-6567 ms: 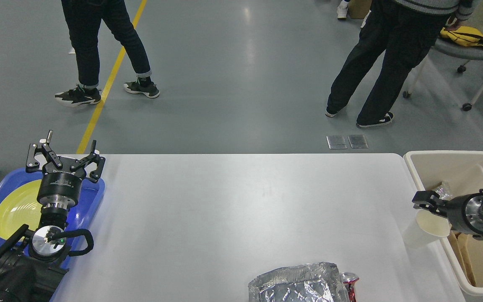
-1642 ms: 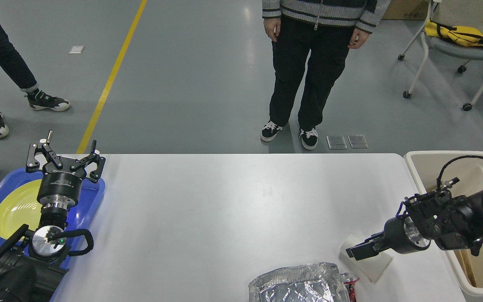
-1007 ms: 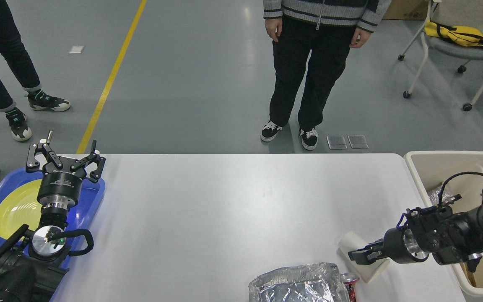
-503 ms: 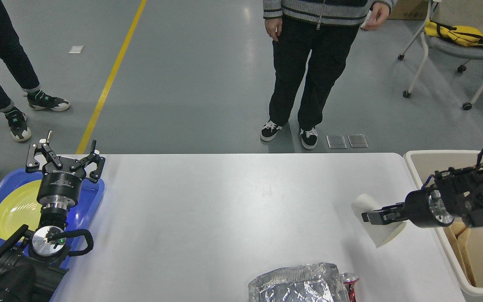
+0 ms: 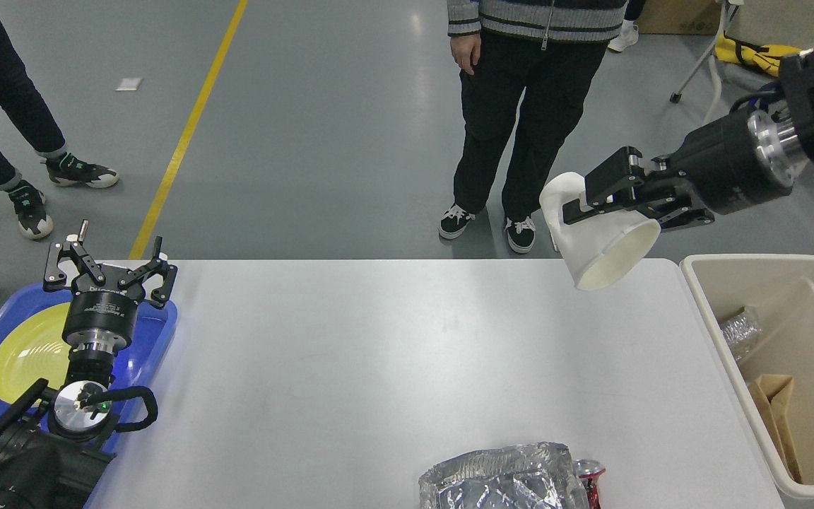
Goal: Tidy desktop
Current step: 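Lift the white paper cup and drop it into the white bin, then swing the right gripper back over the table toward the foil tray, then lower the right gripper to the foil tray's edge and grasp it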
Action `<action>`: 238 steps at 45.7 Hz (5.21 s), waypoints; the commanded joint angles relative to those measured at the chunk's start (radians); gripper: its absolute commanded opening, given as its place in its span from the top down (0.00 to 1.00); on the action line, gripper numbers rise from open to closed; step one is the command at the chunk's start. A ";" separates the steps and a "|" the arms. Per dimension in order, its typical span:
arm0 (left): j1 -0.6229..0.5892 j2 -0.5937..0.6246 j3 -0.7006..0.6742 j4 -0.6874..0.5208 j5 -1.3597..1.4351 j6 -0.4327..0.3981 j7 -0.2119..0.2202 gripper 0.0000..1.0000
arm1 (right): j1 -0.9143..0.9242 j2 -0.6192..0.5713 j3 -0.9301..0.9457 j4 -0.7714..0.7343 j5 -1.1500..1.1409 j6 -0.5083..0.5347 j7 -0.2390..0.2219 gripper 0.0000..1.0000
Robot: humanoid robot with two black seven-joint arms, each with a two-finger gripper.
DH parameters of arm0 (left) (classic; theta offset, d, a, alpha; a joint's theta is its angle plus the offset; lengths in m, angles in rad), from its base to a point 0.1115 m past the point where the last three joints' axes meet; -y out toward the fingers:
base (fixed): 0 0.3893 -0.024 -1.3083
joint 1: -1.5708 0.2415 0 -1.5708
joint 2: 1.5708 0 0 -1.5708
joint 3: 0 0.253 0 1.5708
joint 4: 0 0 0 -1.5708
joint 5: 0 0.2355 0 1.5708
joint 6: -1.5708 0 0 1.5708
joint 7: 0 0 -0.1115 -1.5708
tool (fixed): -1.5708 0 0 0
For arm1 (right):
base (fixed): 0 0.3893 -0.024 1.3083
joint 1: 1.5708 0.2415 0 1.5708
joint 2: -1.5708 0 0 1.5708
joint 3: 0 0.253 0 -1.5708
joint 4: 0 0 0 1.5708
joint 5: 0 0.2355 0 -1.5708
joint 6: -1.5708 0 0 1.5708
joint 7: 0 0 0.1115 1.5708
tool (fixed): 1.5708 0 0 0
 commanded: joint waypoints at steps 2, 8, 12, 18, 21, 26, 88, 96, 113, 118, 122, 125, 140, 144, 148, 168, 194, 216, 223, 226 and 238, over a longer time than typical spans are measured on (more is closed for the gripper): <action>0.000 0.000 0.000 0.000 0.000 0.000 0.000 0.03 | -0.238 0.001 -0.105 -0.192 0.014 -0.203 -0.032 1.00; 0.000 0.000 0.000 -0.001 0.000 0.000 0.000 0.03 | -0.588 -0.002 -0.119 -0.560 0.083 -0.274 -0.036 1.00; 0.000 0.000 0.000 0.000 0.000 0.000 0.000 0.03 | -0.844 0.001 -0.111 -0.853 0.209 -0.282 -0.046 1.00; 0.000 0.000 0.000 0.001 0.000 0.000 0.000 0.03 | -1.241 0.007 -0.104 -1.313 0.457 -0.282 -0.161 1.00; 0.000 0.000 0.000 -0.001 0.000 0.000 0.000 0.03 | -1.381 0.013 -0.064 -1.465 0.557 -0.285 -0.247 1.00; 0.000 0.000 0.000 0.001 0.000 0.000 0.000 0.03 | -1.428 0.042 0.076 -1.493 0.622 -0.363 -0.417 1.00; 0.000 0.000 0.000 0.000 0.000 0.000 0.000 0.03 | -0.494 -0.040 0.246 -0.231 0.199 -0.544 -0.479 0.00; 0.000 0.000 0.000 -0.001 0.000 0.000 0.000 0.03 | -0.400 -0.082 0.245 0.153 0.039 -0.544 -0.480 0.00; 0.000 0.000 0.000 0.001 0.000 0.000 0.000 0.03 | -0.378 -0.039 0.231 0.337 0.048 -0.533 -0.480 0.00; 0.000 0.000 0.000 -0.001 0.000 0.000 0.000 0.03 | -0.377 -0.036 0.229 0.337 0.048 -0.533 -0.482 0.00; 0.000 0.000 0.000 0.001 0.000 0.000 0.000 0.03 | -0.392 -0.031 0.226 0.337 0.062 -0.530 -0.482 0.00; 0.000 0.000 0.000 -0.001 0.000 0.000 0.000 0.03 | -0.431 -0.023 0.225 0.337 0.080 -0.529 -0.485 0.00; 0.000 0.002 0.000 0.001 0.000 0.000 0.002 0.03 | -0.540 -0.022 0.225 0.337 0.143 -0.522 -0.496 0.00; 0.000 0.000 0.000 0.001 0.000 0.002 0.000 0.03 | -0.472 -0.056 0.240 0.334 0.148 -0.525 -0.494 0.00; 0.000 0.000 0.000 0.000 0.000 0.000 0.000 0.03 | -0.486 -0.062 0.242 0.329 0.148 -0.547 -0.494 0.00; 0.000 0.000 0.000 0.001 0.000 0.000 0.002 0.03 | -0.365 -0.194 0.151 0.263 0.139 -0.392 -0.490 0.00; 0.000 0.000 0.000 0.001 0.000 0.002 0.000 0.03 | -0.469 -0.195 0.117 0.262 0.139 -0.470 -0.494 0.00; 0.002 -0.002 0.002 -0.001 0.000 0.000 0.002 0.03 | -0.633 -0.249 0.117 0.337 0.155 -0.489 -0.499 0.00; 0.002 0.000 0.002 -0.001 0.000 0.000 0.003 0.03 | -0.772 -0.254 0.146 0.337 0.186 -0.527 -0.496 0.00; 0.002 0.000 0.002 -0.001 0.000 0.000 0.003 0.03 | -0.843 -0.255 0.205 0.337 0.188 -0.561 -0.496 0.00; 0.002 0.000 0.002 -0.001 0.000 0.000 0.003 0.03 | -0.888 -0.258 0.286 0.337 0.212 -0.585 -0.493 0.00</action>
